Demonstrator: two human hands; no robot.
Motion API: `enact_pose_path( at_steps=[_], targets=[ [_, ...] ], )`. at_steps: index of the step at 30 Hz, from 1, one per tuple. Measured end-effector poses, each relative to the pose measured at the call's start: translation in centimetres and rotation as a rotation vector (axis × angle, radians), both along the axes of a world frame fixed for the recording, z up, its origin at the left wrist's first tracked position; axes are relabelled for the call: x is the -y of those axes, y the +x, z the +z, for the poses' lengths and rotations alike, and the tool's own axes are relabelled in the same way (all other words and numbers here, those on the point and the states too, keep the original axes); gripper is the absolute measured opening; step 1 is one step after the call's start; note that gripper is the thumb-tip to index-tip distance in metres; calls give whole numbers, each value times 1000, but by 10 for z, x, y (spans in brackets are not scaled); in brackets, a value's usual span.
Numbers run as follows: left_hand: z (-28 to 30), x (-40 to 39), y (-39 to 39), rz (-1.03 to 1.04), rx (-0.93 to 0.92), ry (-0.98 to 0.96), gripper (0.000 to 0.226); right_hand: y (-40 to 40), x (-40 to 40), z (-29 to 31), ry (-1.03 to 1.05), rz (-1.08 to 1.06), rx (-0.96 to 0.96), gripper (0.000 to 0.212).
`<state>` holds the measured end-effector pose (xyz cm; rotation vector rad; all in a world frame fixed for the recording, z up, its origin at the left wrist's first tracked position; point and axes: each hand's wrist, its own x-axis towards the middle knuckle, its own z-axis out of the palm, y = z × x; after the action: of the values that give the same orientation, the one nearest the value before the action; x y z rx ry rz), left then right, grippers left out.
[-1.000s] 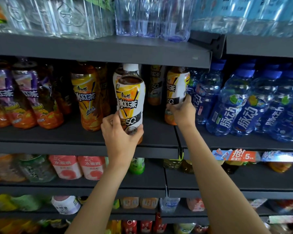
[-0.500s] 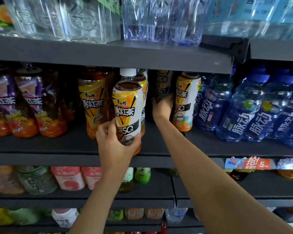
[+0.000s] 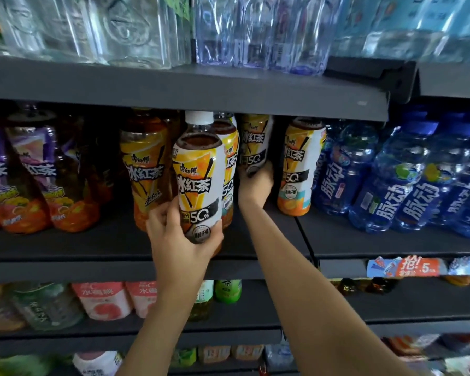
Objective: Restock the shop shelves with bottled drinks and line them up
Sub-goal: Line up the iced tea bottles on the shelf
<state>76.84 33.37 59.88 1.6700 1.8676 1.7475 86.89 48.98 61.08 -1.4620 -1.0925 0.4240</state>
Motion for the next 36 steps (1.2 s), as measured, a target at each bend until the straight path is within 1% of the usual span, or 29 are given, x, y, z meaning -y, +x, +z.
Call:
enact_pose_path(
  at_steps=[3, 7, 9, 10, 12, 14, 15, 16, 17, 18, 19, 21, 22, 26, 28, 30, 33, 36],
  targets=[
    [1, 0, 0, 8, -18, -14, 67, 0, 7, 0, 12, 48, -17, 50],
    [3, 2, 1, 8, -26, -7, 66, 4, 12, 5, -90, 96, -2, 60],
    [5, 4, 1, 16, -32, -9, 67, 3, 28, 6, -85, 112, 51, 63],
    [6, 4, 1, 19, -35, -13, 67, 3, 41, 5, -38, 129, 103, 62],
    [6, 5, 1, 22, -36, -20, 67, 7, 72, 7, 161, 139, 258, 52],
    [7, 5, 1, 17, -32, -13, 67, 19, 90, 12, 382, 15, 399, 46],
    [7, 4, 2, 13, -26, -16, 67, 29, 91, 15, 413, -83, 413, 48],
    [8, 4, 2, 12, -21, -21, 67, 37, 90, 19, 371, -178, 378, 54],
    [8, 5, 2, 13, -17, -26, 67, 46, 86, 22, 272, -236, 308, 62],
    [8, 5, 2, 14, -12, -31, 68, 53, 81, 23, 146, -251, 239, 70],
    [8, 5, 2, 14, -9, -34, 68, 60, 75, 24, 26, -232, 195, 74],
    [9, 6, 2, 16, -19, -40, 68, 65, 69, 25, -127, -156, 148, 70],
    [9, 6, 1, 18, -25, -45, 68, 66, 67, 24, -142, -128, 132, 64],
    [9, 6, 1, 10, -24, -40, 67, 54, 76, 13, -63, 62, 113, 44],
    [9, 6, 1, 6, -22, -46, 66, 45, 80, 13, -48, 161, 111, 46],
    [9, 6, 1, 6, -31, -48, 67, 38, 77, 17, -59, 215, 98, 49],
    [9, 6, 0, 6, -34, -49, 67, 32, 69, 19, -76, 237, 99, 46],
    [9, 6, 0, 15, -34, -63, 68, 29, 64, 17, -60, 208, 126, 49]
  ],
)
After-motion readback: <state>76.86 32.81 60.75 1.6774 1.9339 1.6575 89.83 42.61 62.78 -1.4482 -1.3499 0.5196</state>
